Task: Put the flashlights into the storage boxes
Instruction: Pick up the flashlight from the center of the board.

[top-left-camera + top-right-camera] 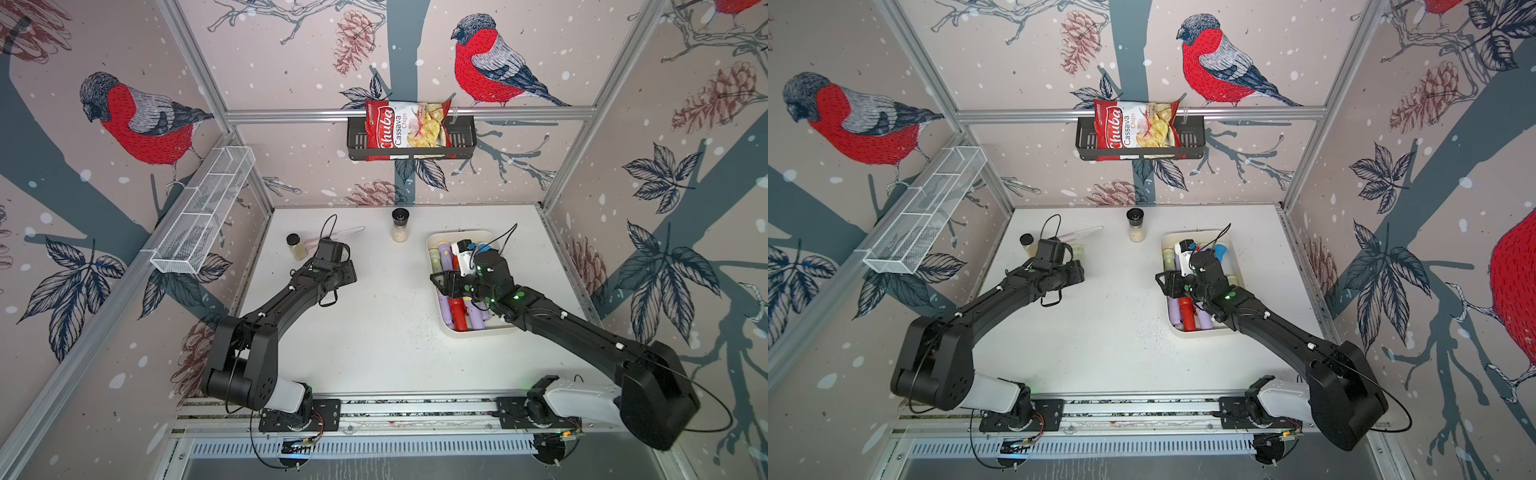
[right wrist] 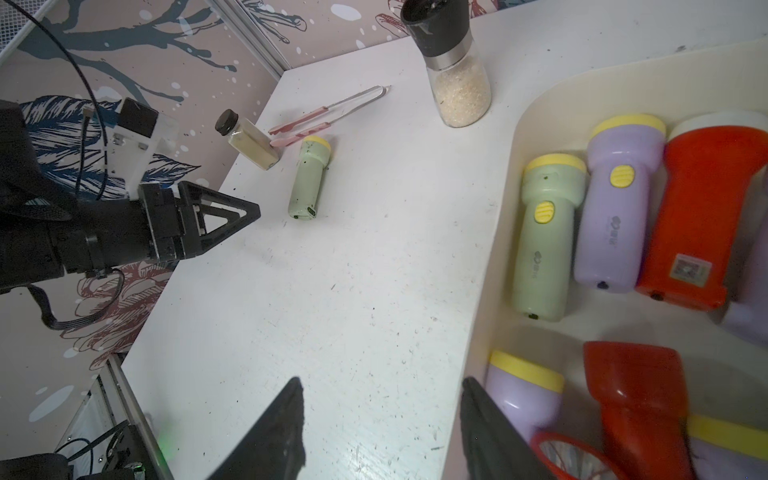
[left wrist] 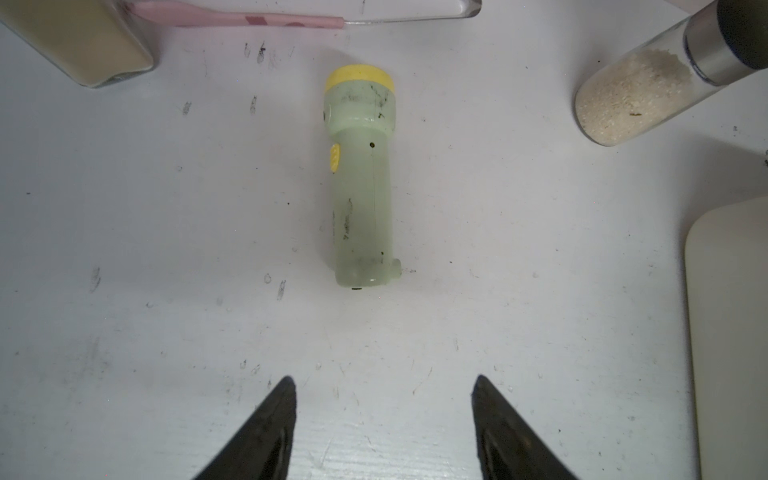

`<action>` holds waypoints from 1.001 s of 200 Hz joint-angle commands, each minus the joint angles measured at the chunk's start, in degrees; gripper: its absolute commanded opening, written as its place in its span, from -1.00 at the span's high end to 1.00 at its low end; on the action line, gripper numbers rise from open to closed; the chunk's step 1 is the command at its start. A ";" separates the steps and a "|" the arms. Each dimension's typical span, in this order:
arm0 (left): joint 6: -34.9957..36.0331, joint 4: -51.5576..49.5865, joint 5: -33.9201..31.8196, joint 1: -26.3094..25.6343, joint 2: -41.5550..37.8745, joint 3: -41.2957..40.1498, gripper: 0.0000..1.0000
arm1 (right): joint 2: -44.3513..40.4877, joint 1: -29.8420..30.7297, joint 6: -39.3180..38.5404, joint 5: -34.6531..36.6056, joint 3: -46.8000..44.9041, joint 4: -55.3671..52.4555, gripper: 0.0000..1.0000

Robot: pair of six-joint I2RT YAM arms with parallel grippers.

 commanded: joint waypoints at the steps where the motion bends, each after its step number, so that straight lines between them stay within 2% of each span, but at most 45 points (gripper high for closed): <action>1: 1.10 -0.55 0.84 0.87 1.76 1.50 -0.34 | 1.65 0.12 -1.36 0.75 1.50 -0.02 -0.20; 27: 2.96 -1.12 1.18 2.76 6.68 4.31 -0.32 | 2.51 0.29 -1.84 0.89 2.79 -0.44 -0.20; 55: 5.02 -4.24 0.13 4.11 13.89 11.43 -0.20 | 3.03 0.48 -1.88 1.19 3.61 -0.44 -0.20; 85: 6.36 -5.01 1.51 4.13 20.04 16.64 -0.17 | 4.05 0.58 -2.33 1.52 4.74 -0.81 -0.20; 108: 7.07 -6.35 -0.47 4.10 24.35 20.25 -0.13 | 4.63 0.66 -2.41 2.42 5.20 -0.89 -0.19; 157: 7.46 -6.65 -3.49 4.18 27.55 22.05 -0.05 | 5.65 0.67 -4.06 2.69 6.02 -1.39 -0.18; 200: 7.44 -6.15 -3.43 4.18 28.37 21.34 0.23 | 5.68 0.65 -4.81 3.02 6.17 -1.39 -0.16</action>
